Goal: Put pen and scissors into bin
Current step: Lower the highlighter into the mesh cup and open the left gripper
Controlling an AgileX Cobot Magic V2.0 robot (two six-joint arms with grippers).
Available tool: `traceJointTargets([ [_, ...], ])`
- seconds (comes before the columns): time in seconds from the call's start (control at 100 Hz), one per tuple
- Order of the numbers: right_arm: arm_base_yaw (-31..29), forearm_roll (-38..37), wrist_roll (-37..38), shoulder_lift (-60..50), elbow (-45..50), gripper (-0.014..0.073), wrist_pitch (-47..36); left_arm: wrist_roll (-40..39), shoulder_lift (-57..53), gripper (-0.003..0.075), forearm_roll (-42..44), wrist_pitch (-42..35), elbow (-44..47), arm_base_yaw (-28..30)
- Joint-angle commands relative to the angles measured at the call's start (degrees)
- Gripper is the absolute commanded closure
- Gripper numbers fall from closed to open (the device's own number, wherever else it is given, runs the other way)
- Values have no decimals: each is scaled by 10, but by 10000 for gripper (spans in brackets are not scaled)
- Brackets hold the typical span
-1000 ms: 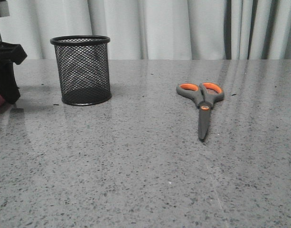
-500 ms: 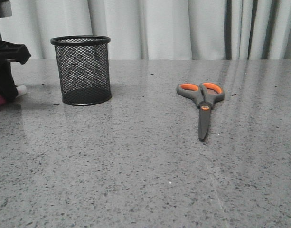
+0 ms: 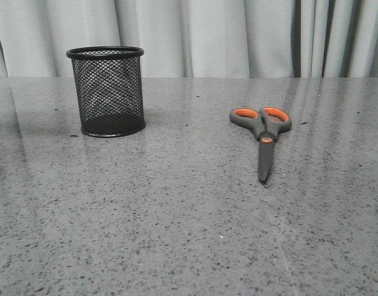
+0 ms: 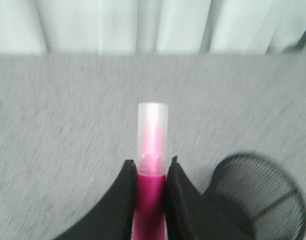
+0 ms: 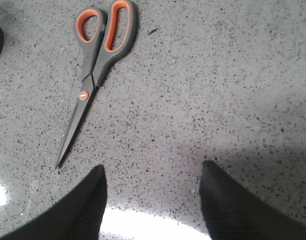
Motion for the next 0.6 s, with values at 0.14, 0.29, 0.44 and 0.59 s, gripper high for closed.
traceJointTargets([
  [0.14,-4,5,-6,-2,-20,221,-27,33,17,740,-57,-177,-16,-107],
  [0.29,-4,5,-6,-2,-20,221,-22,38,69,740,-45,-265,-16,-168],
  [0.44,-4,5,-6,-2,-20,221,-15,38,126,740,-43,-296,-16,-184],
  [0.59,-4,5,-6,-2,-20,221,-12,38,152,740,-43,-289,-16,-184],
])
